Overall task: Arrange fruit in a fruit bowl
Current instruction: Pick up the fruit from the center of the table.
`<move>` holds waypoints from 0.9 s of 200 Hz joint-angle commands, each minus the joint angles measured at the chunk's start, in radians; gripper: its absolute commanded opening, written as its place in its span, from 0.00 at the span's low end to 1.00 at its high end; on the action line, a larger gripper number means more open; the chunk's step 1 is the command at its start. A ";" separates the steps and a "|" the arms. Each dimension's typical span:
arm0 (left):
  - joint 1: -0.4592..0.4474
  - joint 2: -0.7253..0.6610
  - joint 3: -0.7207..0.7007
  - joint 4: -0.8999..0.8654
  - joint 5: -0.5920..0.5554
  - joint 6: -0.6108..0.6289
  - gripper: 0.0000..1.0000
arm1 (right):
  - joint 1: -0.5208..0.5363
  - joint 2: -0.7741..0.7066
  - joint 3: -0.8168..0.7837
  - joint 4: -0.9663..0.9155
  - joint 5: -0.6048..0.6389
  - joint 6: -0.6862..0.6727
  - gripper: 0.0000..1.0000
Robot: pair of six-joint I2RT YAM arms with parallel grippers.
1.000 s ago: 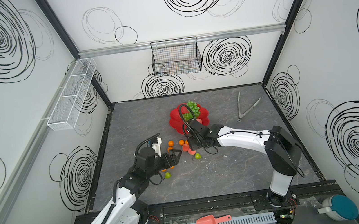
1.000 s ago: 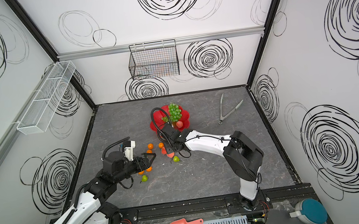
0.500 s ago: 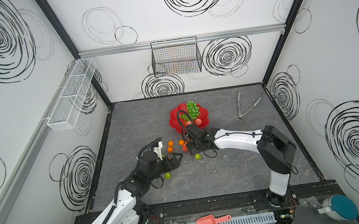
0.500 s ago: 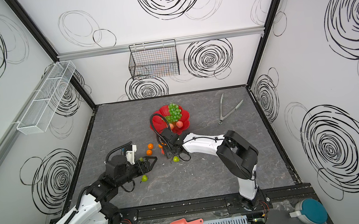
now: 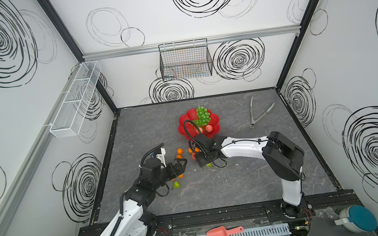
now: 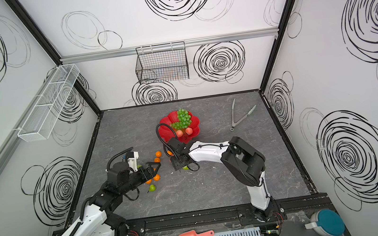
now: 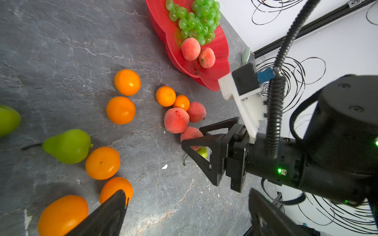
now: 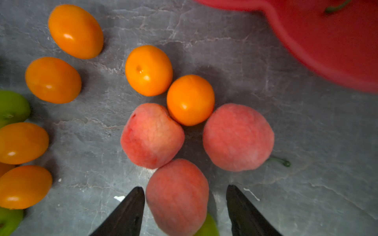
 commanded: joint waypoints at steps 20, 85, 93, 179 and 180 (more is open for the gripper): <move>0.007 0.004 -0.006 0.025 0.016 0.020 0.96 | 0.005 0.047 0.055 -0.020 0.009 -0.011 0.67; 0.015 0.006 -0.011 0.020 0.017 0.023 0.96 | 0.005 0.071 0.065 -0.023 0.004 -0.008 0.62; 0.015 0.008 -0.011 0.020 0.018 0.022 0.96 | 0.005 0.071 0.064 -0.023 0.007 -0.005 0.62; 0.015 0.028 0.007 0.012 0.019 0.031 0.96 | 0.005 0.053 0.046 -0.018 0.003 0.001 0.54; 0.015 0.028 0.007 0.012 0.019 0.030 0.96 | 0.004 0.053 0.045 -0.019 0.004 0.001 0.54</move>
